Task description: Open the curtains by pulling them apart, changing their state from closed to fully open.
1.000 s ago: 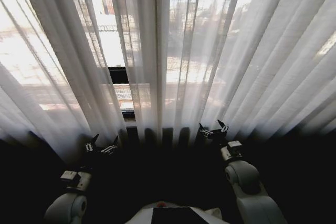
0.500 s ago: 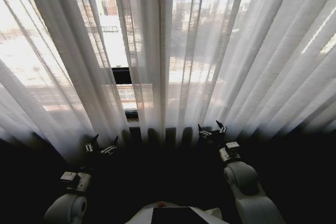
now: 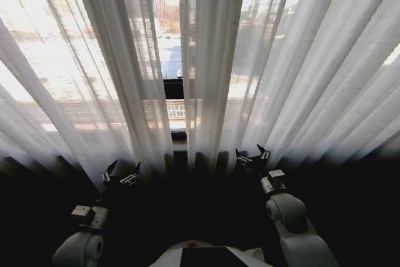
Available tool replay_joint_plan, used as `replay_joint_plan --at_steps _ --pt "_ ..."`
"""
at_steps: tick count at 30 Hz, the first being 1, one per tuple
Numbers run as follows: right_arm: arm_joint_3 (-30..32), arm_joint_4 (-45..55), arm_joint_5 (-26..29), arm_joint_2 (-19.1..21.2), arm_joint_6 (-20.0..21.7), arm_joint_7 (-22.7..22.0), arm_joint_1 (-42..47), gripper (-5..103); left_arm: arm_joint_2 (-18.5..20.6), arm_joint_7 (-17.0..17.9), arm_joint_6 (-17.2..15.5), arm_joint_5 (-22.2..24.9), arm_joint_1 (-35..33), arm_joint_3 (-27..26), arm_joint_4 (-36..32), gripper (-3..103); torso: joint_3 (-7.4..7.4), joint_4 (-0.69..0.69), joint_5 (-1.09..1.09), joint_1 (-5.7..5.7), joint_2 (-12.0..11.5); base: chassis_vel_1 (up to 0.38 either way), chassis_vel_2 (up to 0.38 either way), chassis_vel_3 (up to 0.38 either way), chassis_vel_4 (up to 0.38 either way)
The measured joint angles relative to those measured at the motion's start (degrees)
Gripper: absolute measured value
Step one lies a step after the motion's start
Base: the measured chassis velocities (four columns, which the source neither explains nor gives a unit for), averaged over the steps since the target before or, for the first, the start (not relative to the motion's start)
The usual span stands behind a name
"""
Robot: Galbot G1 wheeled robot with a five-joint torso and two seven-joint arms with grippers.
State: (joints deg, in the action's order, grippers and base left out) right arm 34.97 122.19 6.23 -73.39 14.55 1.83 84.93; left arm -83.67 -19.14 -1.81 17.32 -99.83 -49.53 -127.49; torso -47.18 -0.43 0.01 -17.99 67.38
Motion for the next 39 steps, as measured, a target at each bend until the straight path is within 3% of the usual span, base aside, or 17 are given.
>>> replay_joint_plan --at_steps 8,14,34,39 --pt "0.0 -0.9 0.2 -0.1 0.0 0.0 -0.5 100 -0.1 -0.1 0.3 -0.1 0.2 0.0 0.5 100 0.01 0.0 -0.05 -0.01 0.0 0.246 0.226 -0.236 -0.238" --pt "0.0 -1.4 0.3 -0.1 -0.1 0.0 -0.4 100 -0.2 -0.4 1.0 -0.2 0.1 0.4 0.9 100 0.0 -0.01 0.04 -0.01 0.0 0.025 0.025 -0.029 -0.027" --pt "-1.6 -2.1 0.0 -0.3 -0.6 0.0 -0.1 100 -0.7 -0.8 1.6 -0.4 0.0 0.4 1.2 100 -0.02 0.0 0.0 -0.03 0.0 -0.122 0.116 0.121 -0.11" --pt "-2.1 -0.8 4.5 0.0 0.1 0.2 0.3 100 -1.0 -0.8 1.6 -0.4 -0.1 0.5 1.1 100 -0.02 0.0 0.01 -0.04 0.0 -0.126 0.103 0.137 -0.1"
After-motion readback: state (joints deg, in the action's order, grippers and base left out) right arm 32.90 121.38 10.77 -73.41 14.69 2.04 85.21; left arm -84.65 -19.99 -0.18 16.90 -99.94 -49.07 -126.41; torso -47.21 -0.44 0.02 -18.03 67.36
